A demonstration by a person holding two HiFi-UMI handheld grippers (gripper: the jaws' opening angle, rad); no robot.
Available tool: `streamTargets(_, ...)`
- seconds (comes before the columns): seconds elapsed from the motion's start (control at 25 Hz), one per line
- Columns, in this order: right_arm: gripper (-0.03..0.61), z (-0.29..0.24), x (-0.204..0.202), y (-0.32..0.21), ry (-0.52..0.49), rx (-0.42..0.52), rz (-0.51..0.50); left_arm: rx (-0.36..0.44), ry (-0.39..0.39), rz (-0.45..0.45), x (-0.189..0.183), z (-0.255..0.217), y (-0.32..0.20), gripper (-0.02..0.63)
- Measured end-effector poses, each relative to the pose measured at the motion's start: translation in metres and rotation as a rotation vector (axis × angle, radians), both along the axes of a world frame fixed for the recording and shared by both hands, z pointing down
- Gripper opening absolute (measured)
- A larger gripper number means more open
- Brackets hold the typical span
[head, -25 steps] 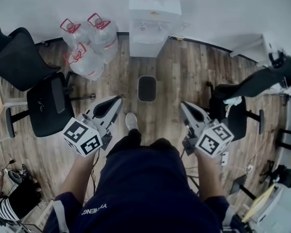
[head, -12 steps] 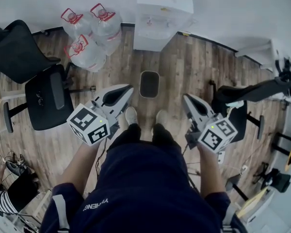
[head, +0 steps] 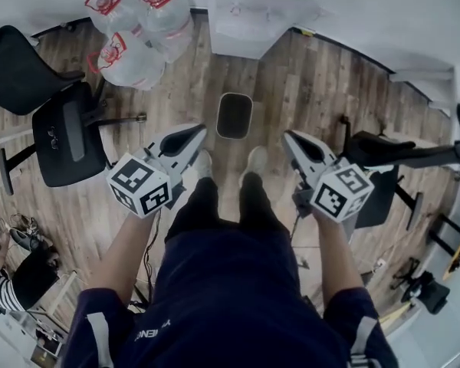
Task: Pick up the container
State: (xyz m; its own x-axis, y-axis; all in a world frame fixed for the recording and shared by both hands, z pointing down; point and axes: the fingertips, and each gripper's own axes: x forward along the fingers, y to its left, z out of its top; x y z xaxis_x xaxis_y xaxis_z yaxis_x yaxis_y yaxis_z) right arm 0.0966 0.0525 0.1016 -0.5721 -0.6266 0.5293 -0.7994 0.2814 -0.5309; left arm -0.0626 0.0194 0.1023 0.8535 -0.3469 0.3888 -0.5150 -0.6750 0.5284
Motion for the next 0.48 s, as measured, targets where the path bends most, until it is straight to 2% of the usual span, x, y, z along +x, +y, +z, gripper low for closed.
streamTargets(0.24, 0.017, 0.116, 0.019, -0.019, 0.016, -0.192, -0.111, -0.121, -0.031, -0.03, 0.026, 0.096, -0.001, 0.026)
streamTargets(0.48, 0.017, 0.244, 0.021, -0.024, 0.059, -0.35, -0.186, -0.261, -0.138, -0.064, 0.022, 0.223, 0.009, 0.026)
